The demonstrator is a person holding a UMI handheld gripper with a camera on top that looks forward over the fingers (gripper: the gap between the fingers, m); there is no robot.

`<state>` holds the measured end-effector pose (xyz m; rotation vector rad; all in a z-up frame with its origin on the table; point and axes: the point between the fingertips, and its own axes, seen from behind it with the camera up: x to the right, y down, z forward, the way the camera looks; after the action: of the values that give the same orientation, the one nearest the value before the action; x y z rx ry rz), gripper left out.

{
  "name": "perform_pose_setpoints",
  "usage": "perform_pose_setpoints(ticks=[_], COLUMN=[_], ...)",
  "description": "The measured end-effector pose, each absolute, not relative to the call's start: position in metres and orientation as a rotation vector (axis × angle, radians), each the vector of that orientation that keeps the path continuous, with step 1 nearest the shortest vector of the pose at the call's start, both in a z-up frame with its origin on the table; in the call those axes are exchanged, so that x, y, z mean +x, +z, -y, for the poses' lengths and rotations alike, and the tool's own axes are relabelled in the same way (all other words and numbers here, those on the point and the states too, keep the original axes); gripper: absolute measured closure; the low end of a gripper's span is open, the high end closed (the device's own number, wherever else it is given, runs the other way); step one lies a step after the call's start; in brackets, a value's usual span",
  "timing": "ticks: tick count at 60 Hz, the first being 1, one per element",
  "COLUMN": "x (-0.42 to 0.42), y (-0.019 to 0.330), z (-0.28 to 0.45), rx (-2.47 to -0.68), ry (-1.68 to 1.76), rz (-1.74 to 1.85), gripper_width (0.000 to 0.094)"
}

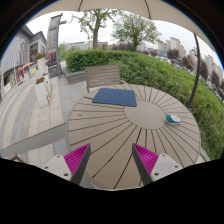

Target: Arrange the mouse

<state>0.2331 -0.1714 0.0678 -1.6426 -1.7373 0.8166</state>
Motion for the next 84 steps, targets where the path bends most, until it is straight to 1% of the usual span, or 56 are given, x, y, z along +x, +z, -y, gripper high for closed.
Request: perform_pose_setpoints(ticks=[8,14,21,34,45,58,84], x=[0.242,0.249,0.251,0.260,0.241,0.193,0.102], y=[0.063,0.054,0.050,0.042,0.047,0.049,0.008], z=[0.143,0.099,0.029,-0.033,-0.058,-0.065,-0.097], rx=[-1.689,-1.735,-1.751,-1.816,-1.799,-1.760,-1.781], ry=[0.767,0.719,0.651,0.601,0.651,0.743,0.739], rz=[1.676,1.598,1.517,1.371,1.286,1.224,1.230], gripper_width=[0.0085,0.0085,0.0084,0.0083,0.0083,0.0083,0.0085])
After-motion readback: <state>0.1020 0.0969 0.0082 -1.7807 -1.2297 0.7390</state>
